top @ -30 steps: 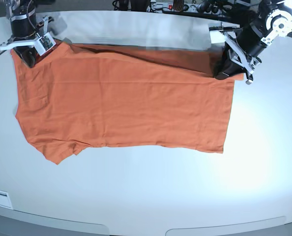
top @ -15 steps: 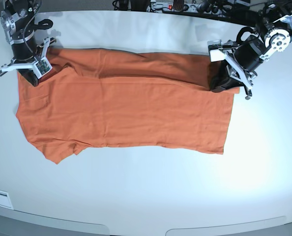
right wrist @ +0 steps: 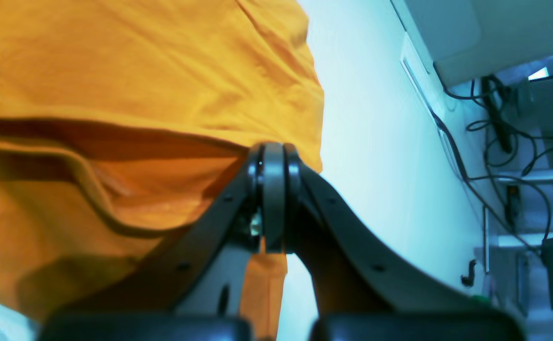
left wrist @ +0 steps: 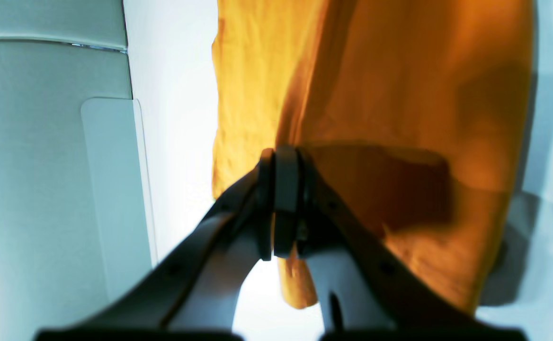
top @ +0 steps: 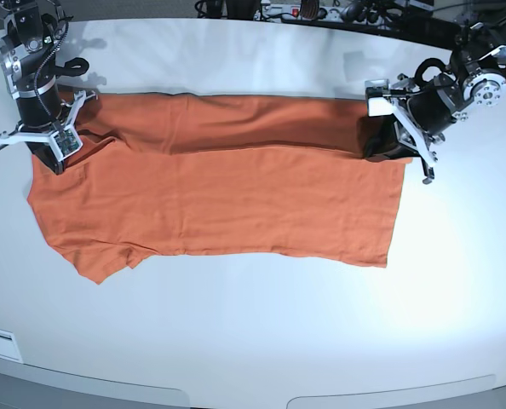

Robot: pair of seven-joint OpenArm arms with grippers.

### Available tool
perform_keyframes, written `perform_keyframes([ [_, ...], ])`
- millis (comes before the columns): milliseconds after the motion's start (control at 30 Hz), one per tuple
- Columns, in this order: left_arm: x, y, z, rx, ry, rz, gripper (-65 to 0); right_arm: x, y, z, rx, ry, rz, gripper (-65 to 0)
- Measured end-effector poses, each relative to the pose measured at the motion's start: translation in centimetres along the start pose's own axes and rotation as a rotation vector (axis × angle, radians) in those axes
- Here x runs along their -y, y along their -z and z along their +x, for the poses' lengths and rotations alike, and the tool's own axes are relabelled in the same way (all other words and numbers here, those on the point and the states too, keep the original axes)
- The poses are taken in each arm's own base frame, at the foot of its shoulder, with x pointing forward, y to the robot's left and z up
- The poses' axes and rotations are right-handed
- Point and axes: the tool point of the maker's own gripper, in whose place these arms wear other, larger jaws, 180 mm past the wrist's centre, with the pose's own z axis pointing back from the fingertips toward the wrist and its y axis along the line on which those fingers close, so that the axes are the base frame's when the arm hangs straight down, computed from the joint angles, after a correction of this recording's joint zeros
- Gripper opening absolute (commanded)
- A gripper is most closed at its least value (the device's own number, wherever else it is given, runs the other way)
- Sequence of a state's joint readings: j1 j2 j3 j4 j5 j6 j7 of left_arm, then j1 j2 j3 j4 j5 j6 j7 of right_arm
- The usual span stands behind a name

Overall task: Fold the T-shirt properly
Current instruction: 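Release the shoulders and regrasp the shirt body lower with both grippers, then drag the shirt toward the robot with both grippers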

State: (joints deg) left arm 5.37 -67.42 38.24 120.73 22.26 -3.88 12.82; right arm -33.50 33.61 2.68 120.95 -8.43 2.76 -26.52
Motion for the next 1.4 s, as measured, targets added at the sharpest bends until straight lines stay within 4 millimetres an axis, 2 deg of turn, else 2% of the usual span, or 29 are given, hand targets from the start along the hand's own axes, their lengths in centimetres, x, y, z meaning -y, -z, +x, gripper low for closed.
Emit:
perform_keyframes([
  [133,0.0,0.1,0.2,0.004,-0.006,0.003,-65.0,0.7,0.0,0.0,0.000,0.018,-0.037,-65.0],
  [300,0.0,0.5,0.9,0.022,-0.030,0.019,-65.0,-0.6,0.0,0.4,0.024,-0.010,0.029,-65.0],
  [333,0.0,0.6,1.0,0.024,-0.035,0.022,-62.7,-0.5,0.0,0.6,0.031,-0.010,0.028,-64.2],
  [433,-0.3,0.7,1.2,0.030,-0.066,0.040,-37.2,0.2,0.0,0.6,0.033,0.016,-0.012,-36.4],
  [467,-0.6,0.8,1.3,0.033,-0.088,0.062,-29.1,0.5,0.0,0.5,0.029,0.036,-0.028,-31.6],
  [500,-1.0,0.7,1.3,0.037,-0.136,0.084,-23.5,0.5,0.0,0.3,0.015,0.066,-0.029,-30.7],
  [533,-1.2,0.7,1.3,0.039,-0.175,0.090,-21.1,0.3,0.0,0.1,0.003,0.088,-0.017,-30.8],
  [600,-1.6,0.7,1.0,0.028,-0.236,0.115,-22.4,0.6,0.0,-0.1,-0.005,0.109,-0.033,-34.0],
  [633,-2.0,0.7,0.8,0.018,-0.256,0.140,-25.8,1.4,0.0,-0.2,-0.007,0.136,-0.084,-37.9],
  [667,-2.6,0.6,0.6,0.010,-0.288,0.179,-32.5,2.4,-0.1,-0.3,-0.007,0.153,-0.140,-43.9],
  [700,-3.3,0.5,0.3,0.000,-0.300,0.222,-42.3,3.4,-0.3,-0.3,-0.007,0.151,-0.193,-52.0],
  [733,-4.0,0.4,0.2,-0.002,-0.319,0.264,-54.8,4.1,-0.4,-0.4,-0.007,0.150,-0.232,-61.5],
  [767,-4.5,0.3,0.1,-0.002,-0.332,0.298,-65.0,4.5,-0.5,-0.4,-0.007,0.159,-0.256,-65.0],
  [867,-5.2,0.2,-0.7,-0.039,-0.402,0.356,-65.0,3.9,-0.5,-0.7,-0.022,0.138,-0.228,-65.0],
  [933,-4.9,0.2,-0.8,-0.044,-0.425,0.343,-65.0,1.1,-0.1,-0.9,-0.041,0.090,-0.066,-65.0],
  [1000,-4.2,0.6,-0.5,-0.039,-0.436,0.306,-65.0,-1.9,-0.2,-0.7,-0.040,0.128,0.090,-65.0],
  [1067,-3.1,1.2,0.5,-0.013,-0.431,0.237,-65.0,-3.2,-0.4,-0.5,-0.032,0.132,0.163,-65.0],
  [1167,-1.4,2.0,1.3,0.009,-0.455,0.139,-65.0,-2.7,-0.2,-0.3,-0.025,0.136,0.140,-65.0],
  [1233,-0.5,2.7,0.8,0.002,-0.473,0.091,-65.0,-2.4,0.0,-0.4,-0.027,0.145,0.125,-65.0],
  [1400,1.4,4.9,-1.2,-0.037,-0.537,-0.007,-65.0,-3.6,0.7,-4.2,-0.124,0.149,0.149,-65.0],
])
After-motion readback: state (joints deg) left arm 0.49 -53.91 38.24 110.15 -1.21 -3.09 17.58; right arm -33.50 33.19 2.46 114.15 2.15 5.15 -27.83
